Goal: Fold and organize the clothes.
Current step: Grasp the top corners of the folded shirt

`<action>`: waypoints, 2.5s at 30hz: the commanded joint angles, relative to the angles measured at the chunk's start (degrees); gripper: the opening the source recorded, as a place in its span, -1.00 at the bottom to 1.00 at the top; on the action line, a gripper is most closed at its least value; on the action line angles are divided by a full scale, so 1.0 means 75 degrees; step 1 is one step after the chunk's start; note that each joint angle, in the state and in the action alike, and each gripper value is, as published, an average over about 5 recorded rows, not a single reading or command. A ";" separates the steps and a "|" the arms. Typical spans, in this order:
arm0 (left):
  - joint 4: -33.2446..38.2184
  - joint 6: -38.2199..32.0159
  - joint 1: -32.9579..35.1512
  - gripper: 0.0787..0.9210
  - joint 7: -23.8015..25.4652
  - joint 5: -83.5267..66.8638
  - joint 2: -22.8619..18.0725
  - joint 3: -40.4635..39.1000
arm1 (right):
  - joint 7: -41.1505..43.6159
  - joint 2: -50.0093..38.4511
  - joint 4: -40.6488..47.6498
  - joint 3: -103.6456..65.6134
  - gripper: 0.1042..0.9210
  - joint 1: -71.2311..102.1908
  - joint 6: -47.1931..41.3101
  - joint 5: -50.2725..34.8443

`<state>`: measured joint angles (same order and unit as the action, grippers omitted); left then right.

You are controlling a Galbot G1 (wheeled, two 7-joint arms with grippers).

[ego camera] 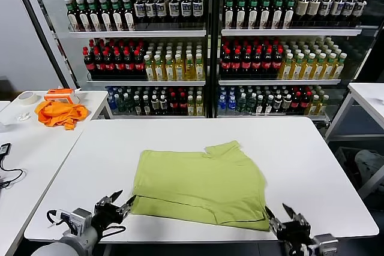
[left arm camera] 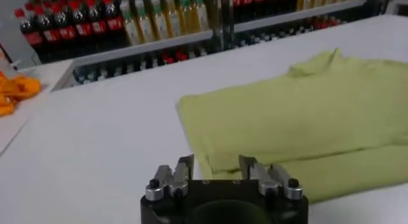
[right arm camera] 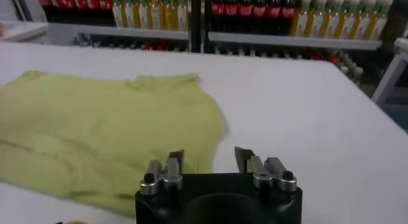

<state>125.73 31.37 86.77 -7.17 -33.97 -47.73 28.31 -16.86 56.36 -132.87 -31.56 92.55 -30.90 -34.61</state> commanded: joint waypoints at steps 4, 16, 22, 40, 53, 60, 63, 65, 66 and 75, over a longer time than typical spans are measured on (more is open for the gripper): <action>-0.1641 -0.0529 -0.2824 0.58 0.0137 -0.0407 0.0144 -0.1573 | -0.0515 -0.0084 0.1701 0.1631 0.74 -0.3706 -0.0293 -0.0664; -0.4374 -0.0750 -0.5434 0.77 0.0624 -0.0408 -0.0389 -0.3088 | -0.0634 0.0964 0.5085 0.3279 0.76 -0.6794 -0.0276 -0.1029; -0.5166 -0.0727 -0.5926 0.77 0.0897 -0.0398 -0.0658 -0.3466 | -0.0452 0.1599 0.6498 0.3552 0.76 -0.7260 -0.0086 -0.0692; -0.6466 -0.0774 -0.6324 0.77 0.1443 -0.0227 -0.0980 -0.3590 | 0.0206 0.1896 0.7230 0.3628 0.76 -0.7328 0.0418 -0.0519; -0.6746 -0.0951 -0.6336 0.77 0.1444 -0.0154 -0.1025 -0.3515 | -0.0030 0.2135 0.7403 0.3662 0.71 -0.7318 0.0366 -0.0432; -0.6745 -0.1007 -0.6259 0.43 0.1559 -0.0169 -0.1003 -0.3510 | -0.0012 0.2181 0.7504 0.3703 0.26 -0.7340 0.0267 -0.0336; -0.6755 -0.1037 -0.6219 0.22 0.1598 -0.0170 -0.1026 -0.3514 | -0.0020 0.2208 0.7560 0.3701 0.05 -0.7340 0.0225 -0.0337; -0.6763 -0.1164 -0.6181 0.08 0.1629 -0.0165 -0.1038 -0.3524 | 0.0006 0.2209 0.7570 0.3705 -0.10 -0.7333 0.0213 -0.0344; -0.6763 -0.1231 -0.6159 0.02 0.1644 -0.0163 -0.1041 -0.3528 | 0.0036 0.2204 0.7574 0.3713 -0.16 -0.7330 0.0218 -0.0345; -0.6684 -0.1445 -0.6003 -0.60 0.1666 -0.0199 -0.1120 -0.3474 | 0.0286 0.2202 0.7631 0.3707 -0.80 -0.7346 0.0668 -0.0285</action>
<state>76.02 21.30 41.54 5.07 -35.58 -56.18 2.38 -14.90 72.65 -76.28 -4.05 37.68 -26.95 -36.85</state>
